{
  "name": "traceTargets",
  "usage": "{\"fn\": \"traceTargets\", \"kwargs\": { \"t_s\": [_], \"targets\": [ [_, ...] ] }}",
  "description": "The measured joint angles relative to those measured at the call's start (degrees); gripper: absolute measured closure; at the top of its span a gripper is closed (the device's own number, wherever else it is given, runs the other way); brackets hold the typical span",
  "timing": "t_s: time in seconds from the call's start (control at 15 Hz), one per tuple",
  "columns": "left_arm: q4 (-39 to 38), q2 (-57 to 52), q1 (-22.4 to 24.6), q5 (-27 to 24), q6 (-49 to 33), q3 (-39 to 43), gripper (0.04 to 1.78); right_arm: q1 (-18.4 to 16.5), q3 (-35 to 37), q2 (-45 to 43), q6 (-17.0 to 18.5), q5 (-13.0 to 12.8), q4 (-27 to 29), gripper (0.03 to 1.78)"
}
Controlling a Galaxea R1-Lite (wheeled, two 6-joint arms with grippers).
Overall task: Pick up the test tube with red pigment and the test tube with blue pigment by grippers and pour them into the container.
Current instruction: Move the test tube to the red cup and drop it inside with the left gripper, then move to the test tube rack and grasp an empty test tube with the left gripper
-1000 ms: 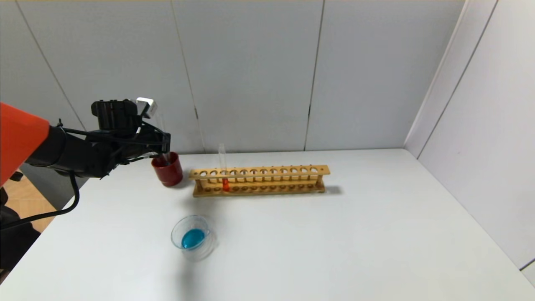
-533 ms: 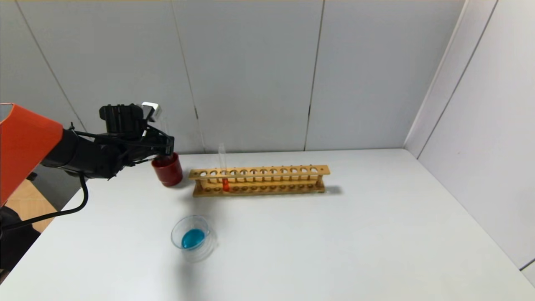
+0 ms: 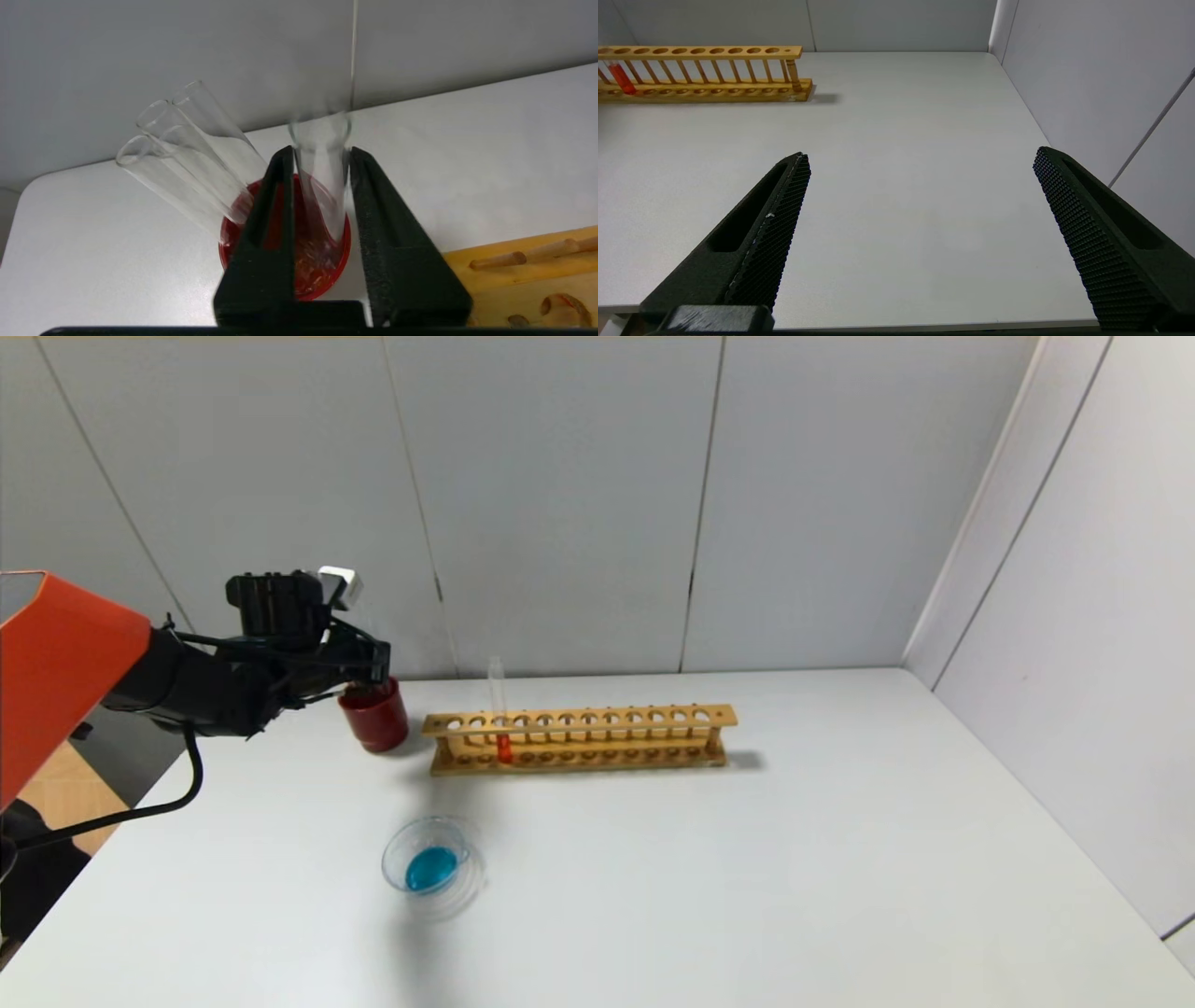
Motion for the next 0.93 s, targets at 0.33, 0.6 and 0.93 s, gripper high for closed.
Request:
{"fn": "traceTargets", "kwargs": {
  "t_s": [0.33, 0.6, 0.93],
  "targets": [
    [-0.5, -1.4, -0.1, 0.1, 0.2, 0.5, 0.52, 0.0, 0.0, 0.0, 0.0, 0.0, 0.0, 0.06],
    [0.0, -4.8, -0.2, 0.0, 0.2, 0.6, 0.13, 0.0, 0.0, 0.0, 0.0, 0.0, 0.0, 0.06],
    [1.6, -15.3, -0.5, -3.5, 1.2, 6.1, 0.08, 0.0, 0.0, 0.0, 0.0, 0.0, 0.0, 0.06]
  ]
}}
